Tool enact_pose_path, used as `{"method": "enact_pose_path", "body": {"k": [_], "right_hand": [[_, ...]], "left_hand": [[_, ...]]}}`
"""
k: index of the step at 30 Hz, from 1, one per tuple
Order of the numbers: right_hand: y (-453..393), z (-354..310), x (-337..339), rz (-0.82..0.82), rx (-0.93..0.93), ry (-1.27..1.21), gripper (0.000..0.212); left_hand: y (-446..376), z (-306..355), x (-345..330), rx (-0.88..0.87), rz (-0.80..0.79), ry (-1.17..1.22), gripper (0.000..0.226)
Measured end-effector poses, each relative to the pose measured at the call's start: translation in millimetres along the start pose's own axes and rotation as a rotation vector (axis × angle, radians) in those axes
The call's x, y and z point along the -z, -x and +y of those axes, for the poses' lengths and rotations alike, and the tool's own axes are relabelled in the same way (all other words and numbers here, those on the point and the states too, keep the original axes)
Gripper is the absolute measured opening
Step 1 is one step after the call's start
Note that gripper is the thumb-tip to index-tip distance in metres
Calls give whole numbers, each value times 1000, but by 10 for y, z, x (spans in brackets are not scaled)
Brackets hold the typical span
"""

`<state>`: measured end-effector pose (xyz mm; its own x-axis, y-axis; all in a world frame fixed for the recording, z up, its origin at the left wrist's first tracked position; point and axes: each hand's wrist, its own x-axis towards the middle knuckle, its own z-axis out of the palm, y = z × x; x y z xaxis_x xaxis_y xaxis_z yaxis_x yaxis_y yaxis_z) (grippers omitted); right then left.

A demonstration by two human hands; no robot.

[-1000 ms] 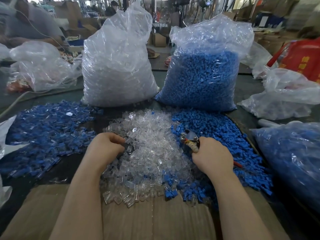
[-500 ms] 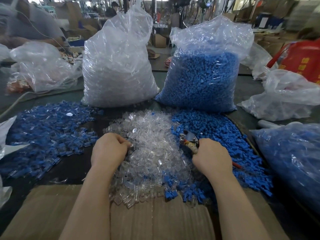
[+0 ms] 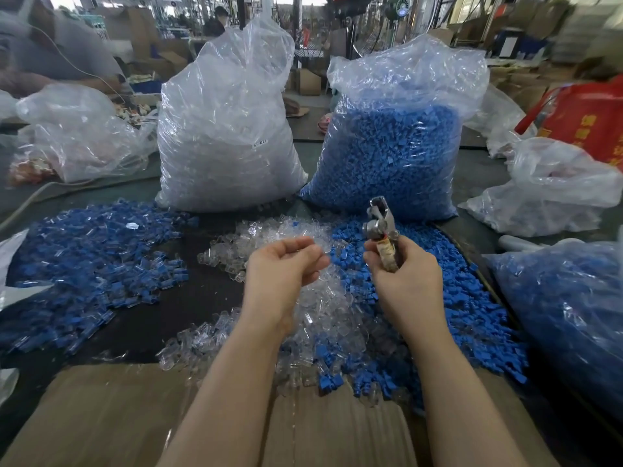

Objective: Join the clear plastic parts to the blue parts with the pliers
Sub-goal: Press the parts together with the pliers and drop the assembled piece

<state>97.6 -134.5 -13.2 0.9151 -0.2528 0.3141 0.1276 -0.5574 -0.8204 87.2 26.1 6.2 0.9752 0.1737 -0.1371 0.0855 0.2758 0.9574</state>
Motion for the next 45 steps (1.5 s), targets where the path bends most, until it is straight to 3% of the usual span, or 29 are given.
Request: {"method": "enact_pose_path", "body": {"k": [4,9,17,23,31,37,45], "right_hand": [[39,-55,22,-61,28,-209,6],[74,-124,51,-35,111,-436,23],[135,-132,-69,83,192,-397,11],[147,-164,-107,178,196,-484,12],[158,-173,-137,232,232,-384,13],[163,-212,-161,283,184,-497,15],[184,-217,-159,259,188,-437,11]], "left_hand": [[52,-67,-118,-28,-24,-37,16],[109,-75,-216,-40,-20,-33,11],[144,-18,-240,-19,-16,105,8],[171,-11,-248,-29,-34,51,10],[180,-5,-264,-102,-8,75,7],[180,-26,-283,-168,-12,0,8],[199,-45,-316,-247,2,-6,11]]}}
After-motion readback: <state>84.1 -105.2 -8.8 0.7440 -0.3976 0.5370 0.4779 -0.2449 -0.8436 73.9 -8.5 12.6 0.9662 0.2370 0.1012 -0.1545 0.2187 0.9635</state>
